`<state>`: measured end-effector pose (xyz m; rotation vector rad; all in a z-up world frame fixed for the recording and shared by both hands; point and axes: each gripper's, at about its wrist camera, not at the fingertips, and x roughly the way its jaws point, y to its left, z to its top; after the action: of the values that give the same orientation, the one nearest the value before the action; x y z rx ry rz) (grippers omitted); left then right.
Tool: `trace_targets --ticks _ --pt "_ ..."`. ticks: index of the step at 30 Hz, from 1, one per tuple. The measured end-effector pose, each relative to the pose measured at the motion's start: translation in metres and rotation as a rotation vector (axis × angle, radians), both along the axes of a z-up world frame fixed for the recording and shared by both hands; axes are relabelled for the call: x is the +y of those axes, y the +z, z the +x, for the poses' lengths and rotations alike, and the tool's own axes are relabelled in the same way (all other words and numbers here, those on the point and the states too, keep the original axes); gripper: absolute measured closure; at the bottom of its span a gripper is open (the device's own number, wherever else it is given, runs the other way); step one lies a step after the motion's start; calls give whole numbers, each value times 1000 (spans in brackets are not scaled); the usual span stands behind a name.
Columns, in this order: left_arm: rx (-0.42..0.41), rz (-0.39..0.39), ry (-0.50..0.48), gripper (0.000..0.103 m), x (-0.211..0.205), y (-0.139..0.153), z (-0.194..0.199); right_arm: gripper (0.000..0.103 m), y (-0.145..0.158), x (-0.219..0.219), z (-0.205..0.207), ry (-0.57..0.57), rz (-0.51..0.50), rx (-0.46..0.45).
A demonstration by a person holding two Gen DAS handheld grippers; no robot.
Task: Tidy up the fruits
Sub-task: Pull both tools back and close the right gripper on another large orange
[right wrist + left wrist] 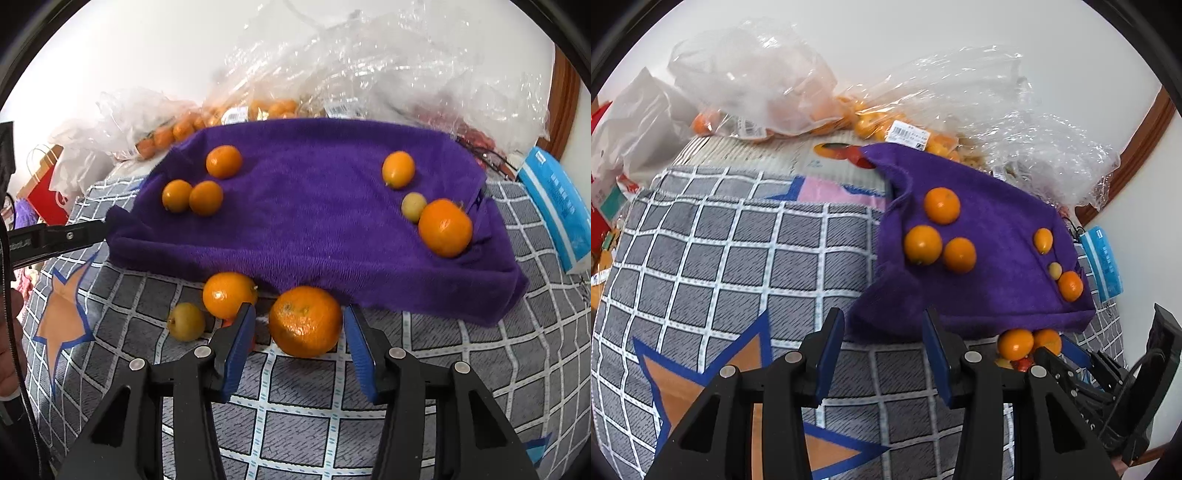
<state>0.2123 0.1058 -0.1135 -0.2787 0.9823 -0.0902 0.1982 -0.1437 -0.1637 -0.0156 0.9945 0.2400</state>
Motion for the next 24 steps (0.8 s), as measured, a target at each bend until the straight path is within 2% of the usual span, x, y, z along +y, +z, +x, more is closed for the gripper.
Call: trace_targets --ticks 5,10,24 --pt "5 -8 2 62 4 -3 -3 60 -9 -2 5 -13 4 23" --pt "5 -9 -11 62 0 -4 -8 60 -2 -6 -1 -30 -16 -6" --pt "17 -2 -105 62 -53 -14 -40 60 28 -45 -48 -72 -16 -72"
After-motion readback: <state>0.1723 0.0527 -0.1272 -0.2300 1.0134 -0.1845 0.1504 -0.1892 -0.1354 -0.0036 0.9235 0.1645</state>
